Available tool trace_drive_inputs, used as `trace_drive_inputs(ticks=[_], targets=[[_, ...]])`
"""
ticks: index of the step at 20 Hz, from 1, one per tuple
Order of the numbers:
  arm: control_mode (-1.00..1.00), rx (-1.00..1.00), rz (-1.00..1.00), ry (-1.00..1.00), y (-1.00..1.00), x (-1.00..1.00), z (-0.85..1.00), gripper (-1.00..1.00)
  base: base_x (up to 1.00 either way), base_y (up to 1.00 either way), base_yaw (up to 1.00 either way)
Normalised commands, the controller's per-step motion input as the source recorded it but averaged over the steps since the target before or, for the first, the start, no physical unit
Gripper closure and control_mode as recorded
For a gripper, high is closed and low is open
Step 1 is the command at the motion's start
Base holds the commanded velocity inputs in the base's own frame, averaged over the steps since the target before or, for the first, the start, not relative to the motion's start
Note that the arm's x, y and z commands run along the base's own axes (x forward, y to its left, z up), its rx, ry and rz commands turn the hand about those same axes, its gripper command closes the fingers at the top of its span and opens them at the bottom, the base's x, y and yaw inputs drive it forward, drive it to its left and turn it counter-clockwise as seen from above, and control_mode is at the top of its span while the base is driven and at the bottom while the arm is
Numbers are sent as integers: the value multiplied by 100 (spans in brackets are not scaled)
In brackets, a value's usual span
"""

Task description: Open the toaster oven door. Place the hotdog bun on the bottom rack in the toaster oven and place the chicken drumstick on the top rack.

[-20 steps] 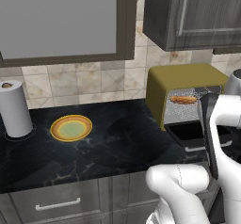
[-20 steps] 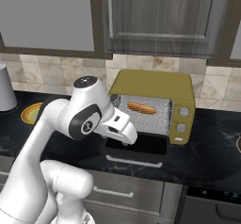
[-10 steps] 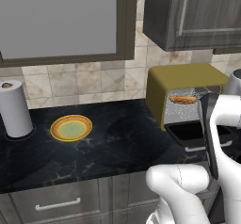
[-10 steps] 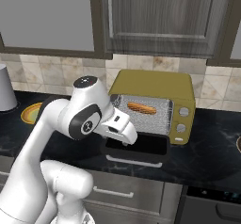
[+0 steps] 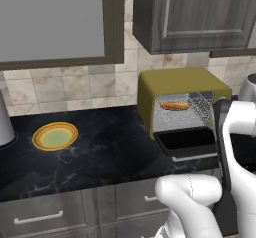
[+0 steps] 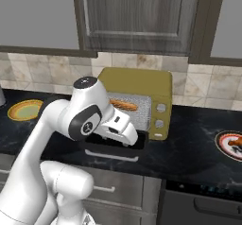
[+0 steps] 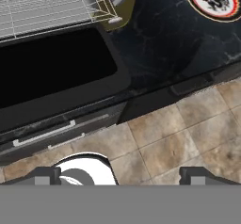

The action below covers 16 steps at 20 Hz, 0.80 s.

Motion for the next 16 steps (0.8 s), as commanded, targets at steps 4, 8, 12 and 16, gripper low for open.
trace_drive_inputs(ticks=[4, 8, 12, 16], targets=[[100, 0, 0, 0, 0, 0, 0, -100, -2, -66, 0], [100, 0, 0, 0, 0, 0, 0, -100, 4, -69, 0], [100, 0, 0, 0, 0, 0, 0, -100, 15, -69, 0], [100, 0, 0, 0, 0, 0, 0, -100, 21, -65, -1]])
